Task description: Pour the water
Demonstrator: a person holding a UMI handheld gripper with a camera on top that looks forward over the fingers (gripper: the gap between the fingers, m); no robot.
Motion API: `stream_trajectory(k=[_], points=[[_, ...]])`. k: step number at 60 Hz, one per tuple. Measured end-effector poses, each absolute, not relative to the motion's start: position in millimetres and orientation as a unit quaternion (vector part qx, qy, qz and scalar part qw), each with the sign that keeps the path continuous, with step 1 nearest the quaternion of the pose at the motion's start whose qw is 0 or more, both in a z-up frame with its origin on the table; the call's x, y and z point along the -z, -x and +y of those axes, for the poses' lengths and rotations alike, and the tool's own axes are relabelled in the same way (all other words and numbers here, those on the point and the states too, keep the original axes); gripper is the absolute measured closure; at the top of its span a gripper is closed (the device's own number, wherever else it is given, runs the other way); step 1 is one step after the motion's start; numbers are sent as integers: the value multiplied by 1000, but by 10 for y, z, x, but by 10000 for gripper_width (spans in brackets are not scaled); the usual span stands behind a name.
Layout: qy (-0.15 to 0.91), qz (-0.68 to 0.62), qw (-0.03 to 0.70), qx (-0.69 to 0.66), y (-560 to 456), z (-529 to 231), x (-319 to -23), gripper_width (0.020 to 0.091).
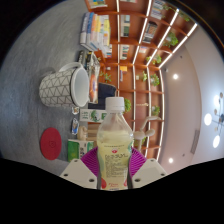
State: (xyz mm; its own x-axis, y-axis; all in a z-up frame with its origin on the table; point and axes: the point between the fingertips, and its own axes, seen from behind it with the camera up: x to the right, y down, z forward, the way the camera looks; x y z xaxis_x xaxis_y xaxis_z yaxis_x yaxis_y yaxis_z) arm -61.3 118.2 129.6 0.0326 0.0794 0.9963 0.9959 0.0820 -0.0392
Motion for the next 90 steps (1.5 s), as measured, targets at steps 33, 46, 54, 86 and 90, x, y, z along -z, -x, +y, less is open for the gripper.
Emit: stream_trajectory(k=[33,46,54,86,90], points=[[288,-626,400,604,1091,1330,-1449,752],[489,-547,507,452,870,1262,-1340,752],[638,-420,590,260,820,1190,-1270,742],[752,-108,633,-152,862,1275,-952,738],[759,-106,627,-144,824,1308,-791,738]])
